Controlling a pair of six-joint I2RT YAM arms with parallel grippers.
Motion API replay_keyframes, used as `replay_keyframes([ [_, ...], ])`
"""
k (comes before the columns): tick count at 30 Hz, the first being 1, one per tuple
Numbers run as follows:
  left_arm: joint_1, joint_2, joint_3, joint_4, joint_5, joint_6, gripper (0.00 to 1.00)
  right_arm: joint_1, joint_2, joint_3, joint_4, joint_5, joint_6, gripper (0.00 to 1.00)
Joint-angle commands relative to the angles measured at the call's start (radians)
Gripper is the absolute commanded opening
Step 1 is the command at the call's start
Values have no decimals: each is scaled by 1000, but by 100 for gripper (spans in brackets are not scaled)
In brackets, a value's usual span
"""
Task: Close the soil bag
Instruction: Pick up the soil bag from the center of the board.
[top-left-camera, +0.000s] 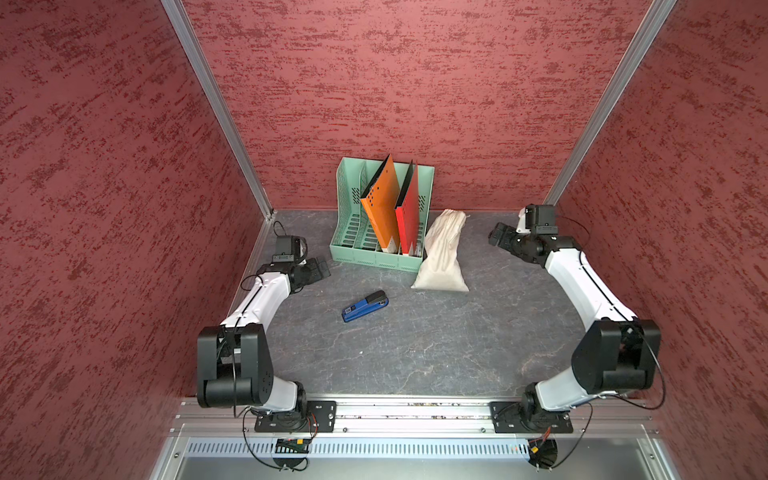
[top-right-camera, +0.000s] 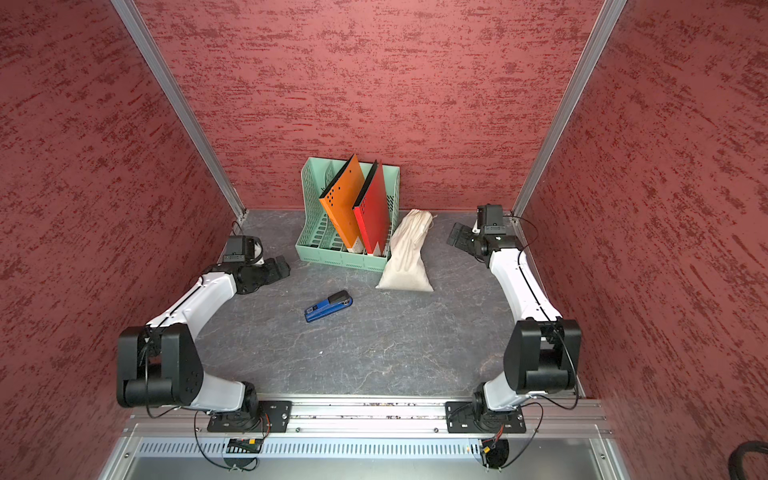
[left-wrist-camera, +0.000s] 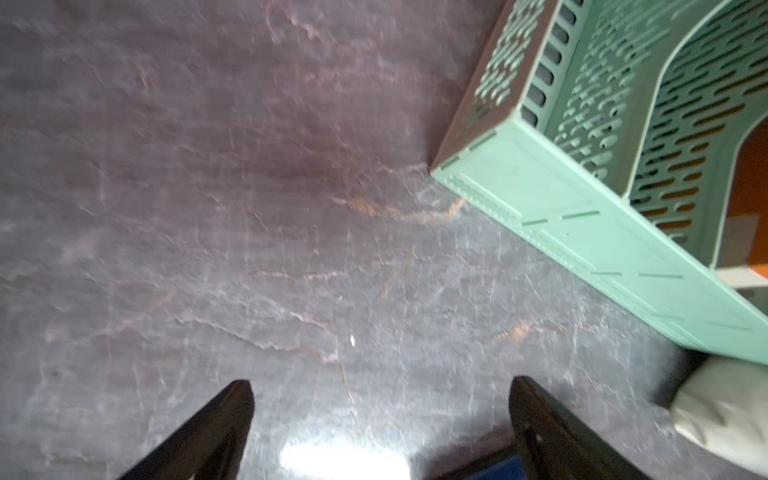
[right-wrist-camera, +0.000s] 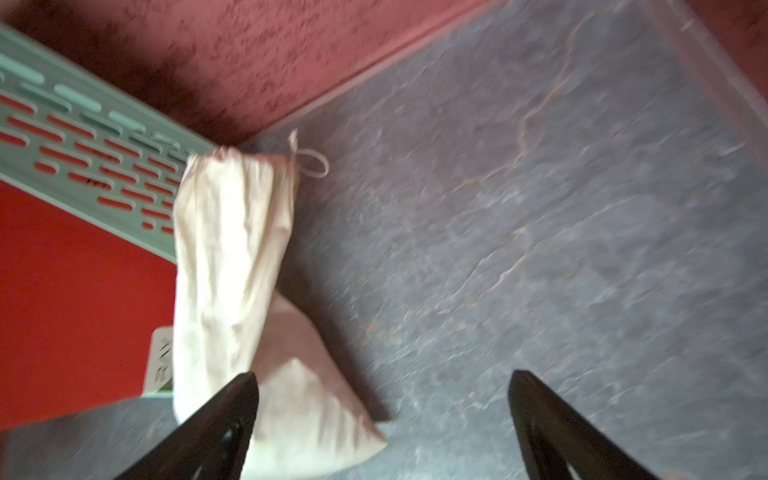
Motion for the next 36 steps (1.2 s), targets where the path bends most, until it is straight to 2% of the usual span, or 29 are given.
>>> replay_keyframes([
  [1,2,-44,77,-117,115,-48,100,-3,19,48,-82,-233,76,98],
  [6,-7,-84,138,-223,196,-85,100,-3,80,87,1,-333,146,98],
  [10,-33,-109,177,-290,231,-80,100,-3,86,77,78,-301,161,98],
  [15,-50,-112,186,-298,305,-70,100,-3,164,191,-42,-323,168,99],
  [17,-59,-108,200,-306,337,-65,100,-1,178,170,17,-390,204,98],
  [21,-102,-128,238,-351,321,-53,100,2,167,122,142,-431,272,99],
  [25,-150,-159,257,-392,263,-65,100,2,205,174,161,-438,266,99],
  [31,-229,-224,220,-401,264,-60,100,0,329,328,83,-439,225,98],
  [36,-239,-292,195,-374,276,-48,100,-2,429,450,17,-410,176,98],
])
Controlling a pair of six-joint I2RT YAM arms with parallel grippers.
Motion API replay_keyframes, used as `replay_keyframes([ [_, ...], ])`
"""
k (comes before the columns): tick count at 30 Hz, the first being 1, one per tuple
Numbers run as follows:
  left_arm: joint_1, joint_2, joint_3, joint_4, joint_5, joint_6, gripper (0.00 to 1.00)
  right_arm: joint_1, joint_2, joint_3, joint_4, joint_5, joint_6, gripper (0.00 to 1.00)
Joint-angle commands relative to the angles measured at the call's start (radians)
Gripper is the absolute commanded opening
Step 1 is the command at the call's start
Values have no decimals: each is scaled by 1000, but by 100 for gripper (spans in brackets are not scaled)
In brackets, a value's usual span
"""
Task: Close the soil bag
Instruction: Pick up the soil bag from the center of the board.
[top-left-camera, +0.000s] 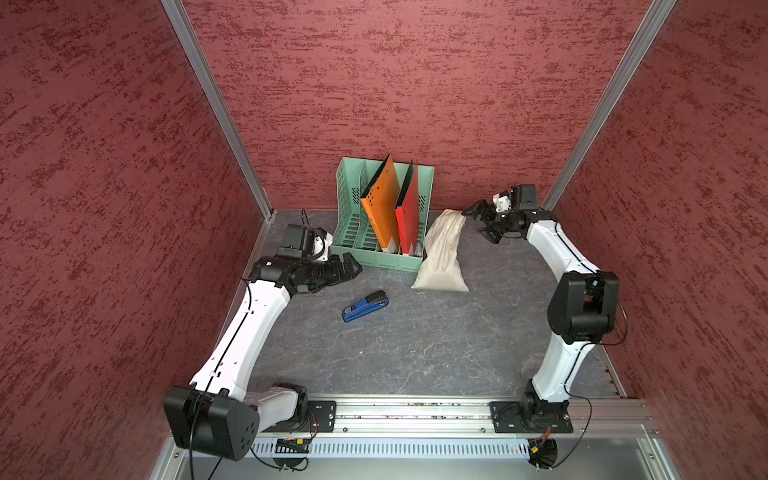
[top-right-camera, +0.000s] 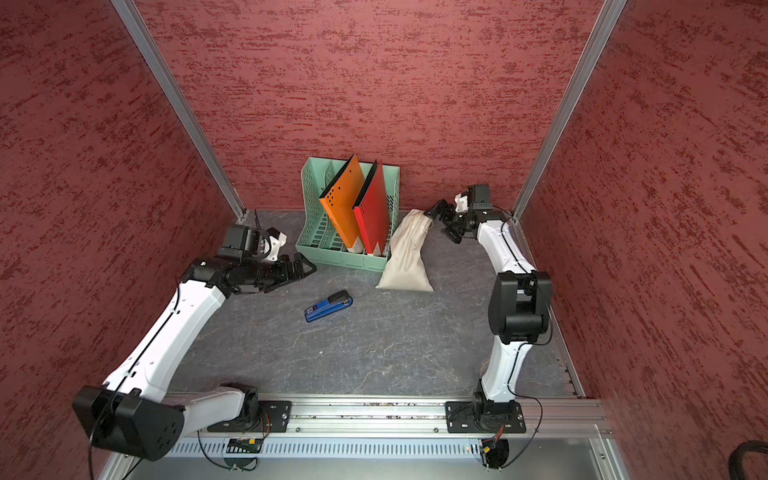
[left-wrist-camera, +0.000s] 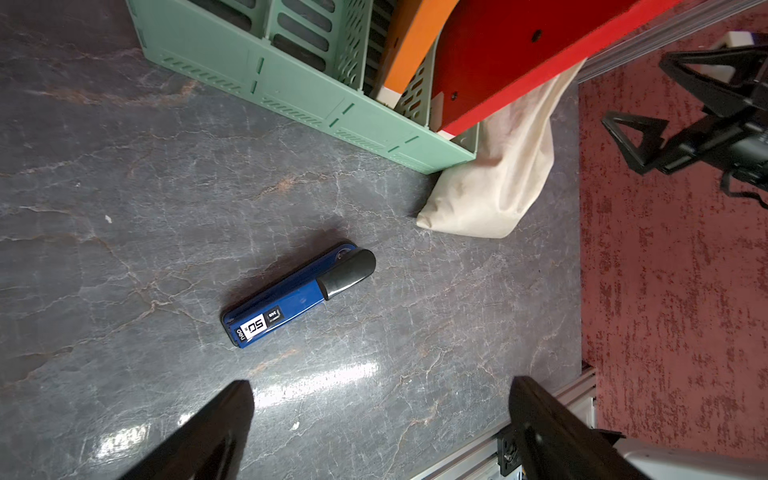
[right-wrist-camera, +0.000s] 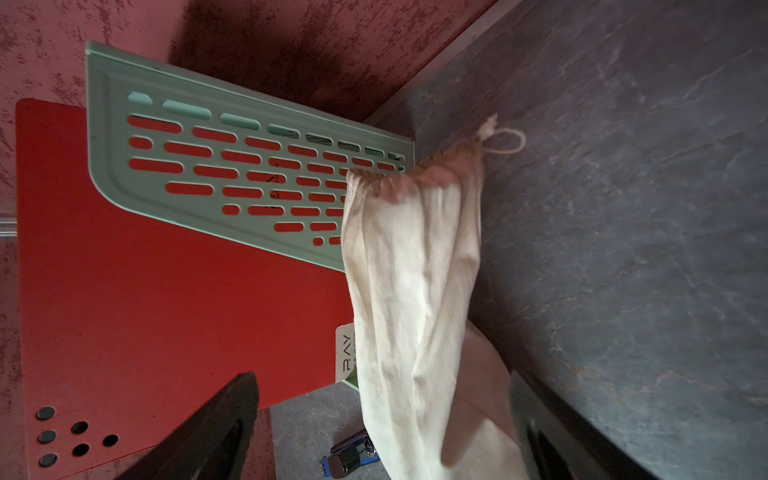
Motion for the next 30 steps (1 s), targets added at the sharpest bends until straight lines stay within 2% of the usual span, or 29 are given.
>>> replay_keyframes([
  [1,-3,-35,-18,11,15,20,100,-3,50,77,-63,14,-55,98],
  [5,-10,-37,-24,2,49,7,100,-4,75,95,-64,28,-59,98],
  [18,-24,-49,6,-17,46,38,100,-7,175,175,-65,32,-38,98],
  [30,-12,-60,-28,-21,56,57,100,8,247,250,-63,14,-16,84],
])
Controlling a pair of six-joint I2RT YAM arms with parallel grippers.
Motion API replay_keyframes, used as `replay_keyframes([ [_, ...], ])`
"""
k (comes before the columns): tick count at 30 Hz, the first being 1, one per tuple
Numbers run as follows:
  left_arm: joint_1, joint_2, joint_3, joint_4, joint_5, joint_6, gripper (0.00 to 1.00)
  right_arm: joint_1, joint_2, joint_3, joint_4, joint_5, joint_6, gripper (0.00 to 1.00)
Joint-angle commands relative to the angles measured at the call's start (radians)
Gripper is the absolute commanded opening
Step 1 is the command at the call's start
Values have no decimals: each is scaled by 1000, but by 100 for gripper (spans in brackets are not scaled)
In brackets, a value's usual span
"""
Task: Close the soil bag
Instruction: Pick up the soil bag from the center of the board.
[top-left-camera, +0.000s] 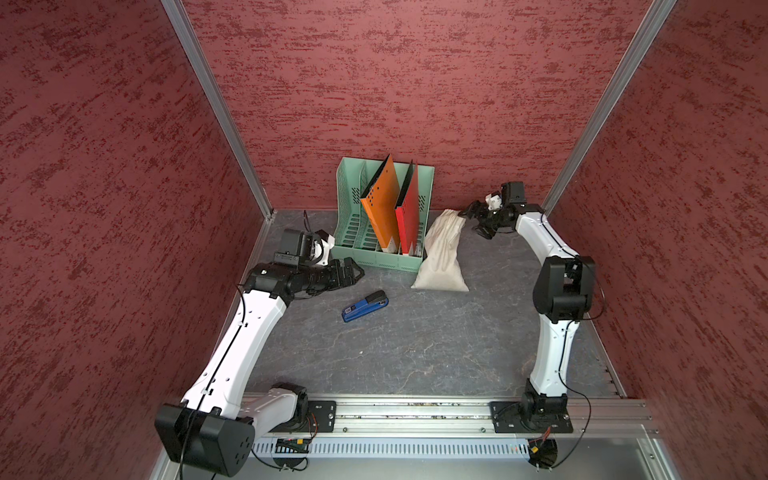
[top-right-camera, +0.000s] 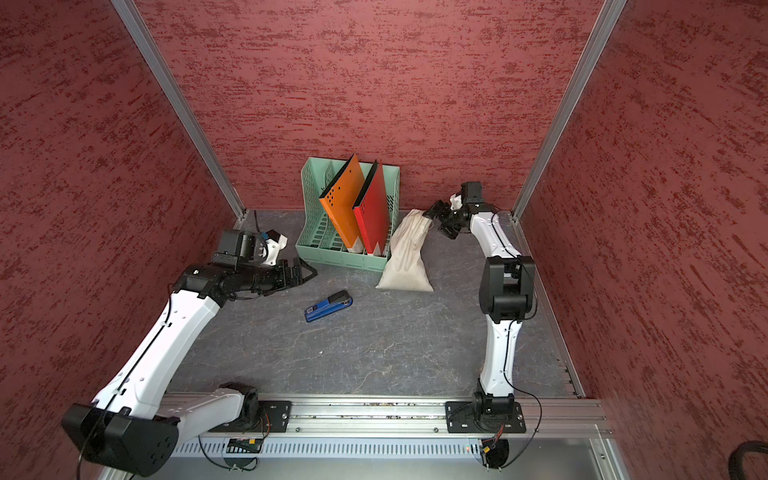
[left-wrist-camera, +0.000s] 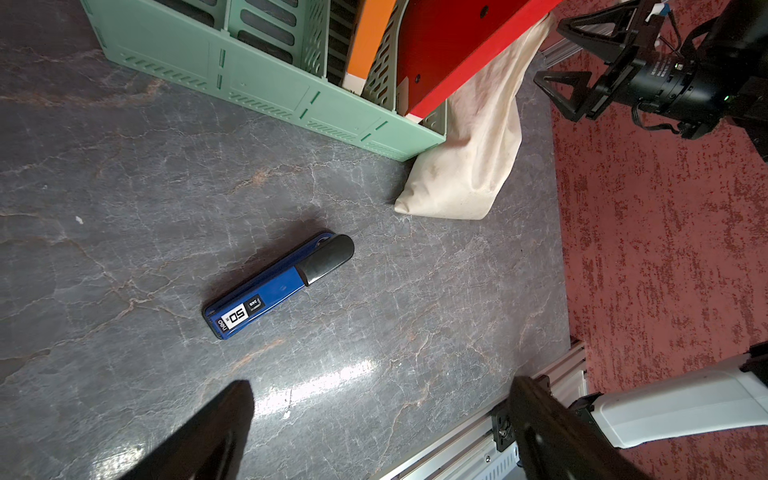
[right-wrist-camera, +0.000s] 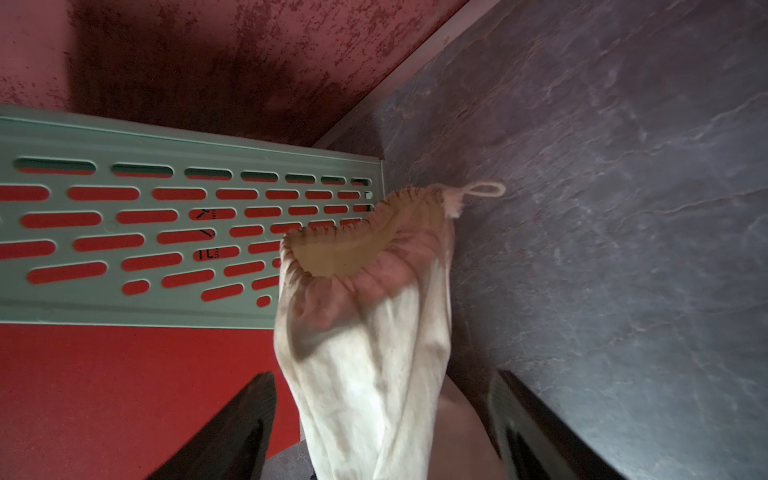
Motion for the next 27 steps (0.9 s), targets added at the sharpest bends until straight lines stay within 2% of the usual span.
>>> replay_keyframes([
  [1,9,-13,-13,-7,20,26,100,10,34,46,9,-1,11,83],
  [6,21,-6,-20,-1,31,30,100,24,70,78,11,-3,21,79],
  [8,24,2,-20,1,37,31,100,25,86,93,10,-6,24,73],
  [11,27,17,-8,4,51,35,100,26,97,102,10,-14,30,54],
  [18,38,36,6,16,53,32,100,27,84,117,1,-10,15,0],
  [27,47,41,3,50,62,18,100,52,-23,100,-1,-11,-23,0],
])
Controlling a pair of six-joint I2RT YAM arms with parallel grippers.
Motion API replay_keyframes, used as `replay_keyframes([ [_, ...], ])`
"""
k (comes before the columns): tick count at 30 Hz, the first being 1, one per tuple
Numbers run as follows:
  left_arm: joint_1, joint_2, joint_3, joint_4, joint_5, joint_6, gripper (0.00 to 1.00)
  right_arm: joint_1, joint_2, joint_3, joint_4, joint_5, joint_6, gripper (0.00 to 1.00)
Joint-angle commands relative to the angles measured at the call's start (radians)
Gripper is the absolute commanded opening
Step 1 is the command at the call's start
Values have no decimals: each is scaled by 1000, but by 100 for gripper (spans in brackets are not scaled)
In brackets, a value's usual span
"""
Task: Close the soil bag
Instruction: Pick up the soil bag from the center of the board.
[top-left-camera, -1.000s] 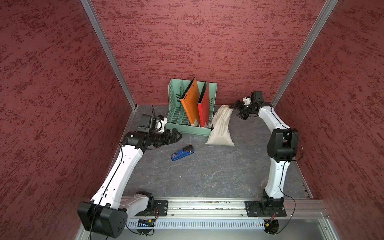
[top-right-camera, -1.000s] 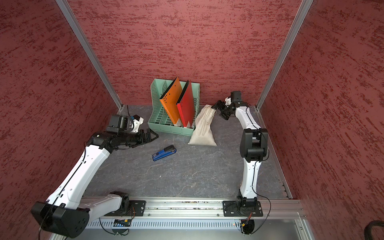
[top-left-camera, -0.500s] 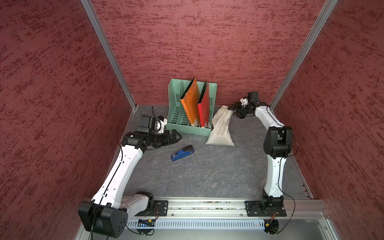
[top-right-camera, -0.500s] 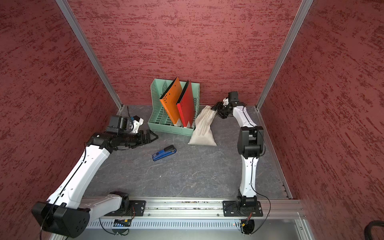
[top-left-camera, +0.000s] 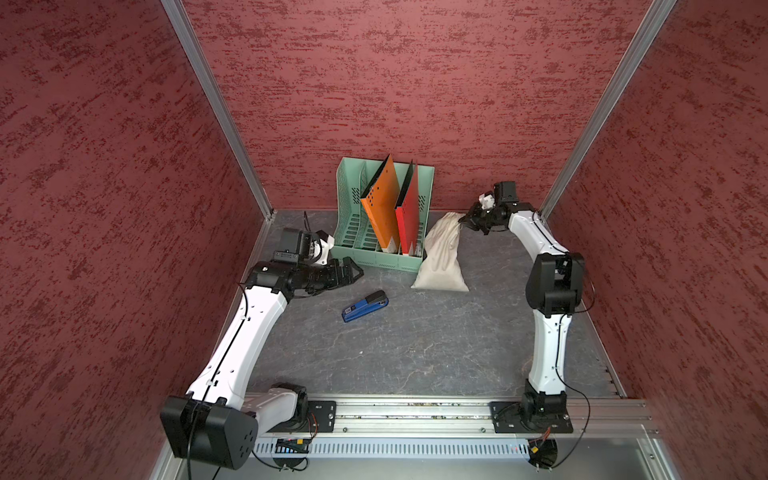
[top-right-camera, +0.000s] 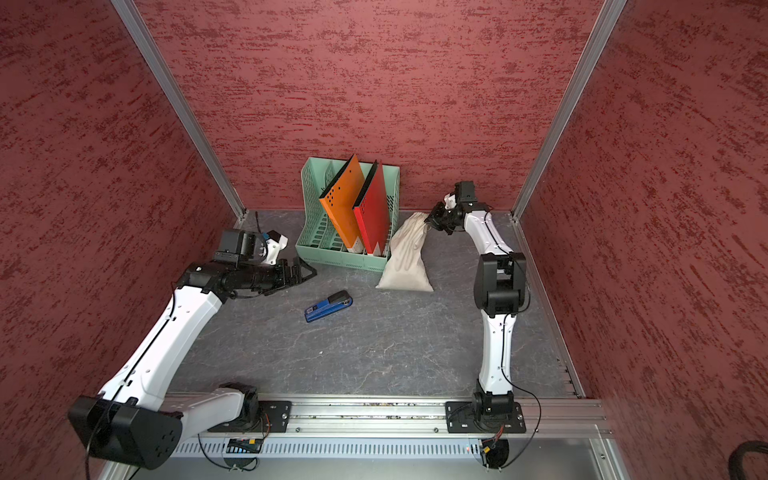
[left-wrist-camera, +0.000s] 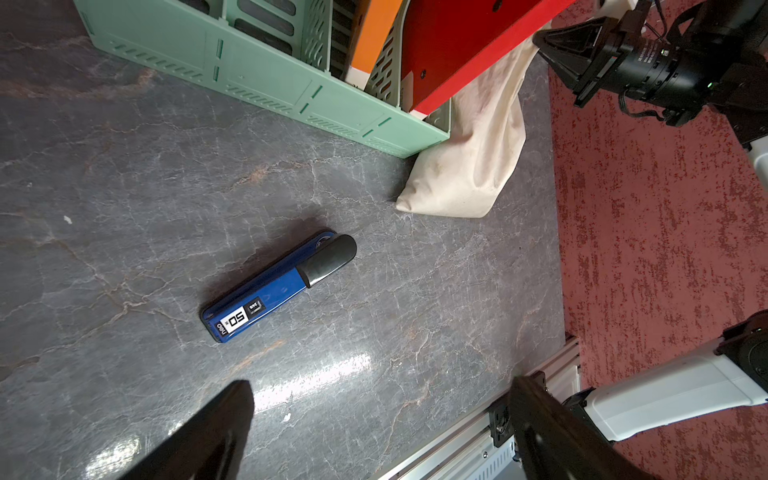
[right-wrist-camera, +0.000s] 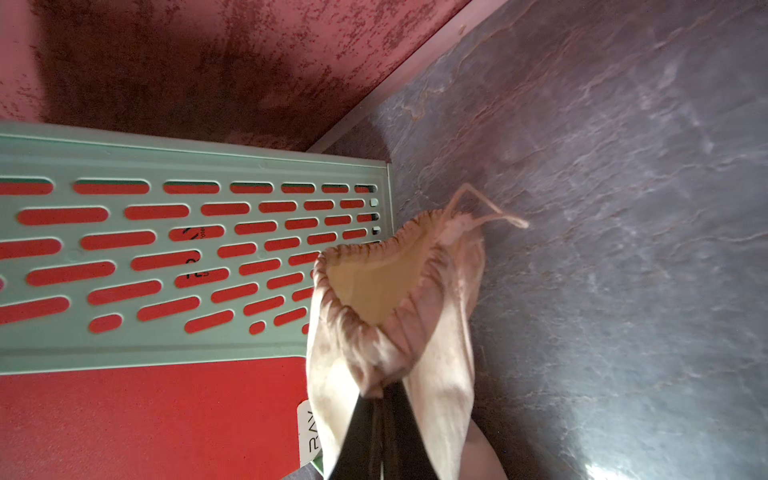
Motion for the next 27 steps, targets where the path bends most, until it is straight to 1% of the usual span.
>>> replay_keyframes([
  [1,7,8,13,35,17,-4,100,26,-109,12,11,-6,-35,0],
  [7,7,-1,-13,79,33,-35,100,63,-193,12,-6,-7,-73,0],
  [12,9,-24,-47,117,42,-56,100,92,-273,4,-56,2,-123,0],
  [23,9,-57,-104,194,52,-114,100,138,-476,-109,-119,5,-208,0],
  [27,10,-63,-103,194,57,-124,100,146,-545,-128,-150,5,-252,0],
])
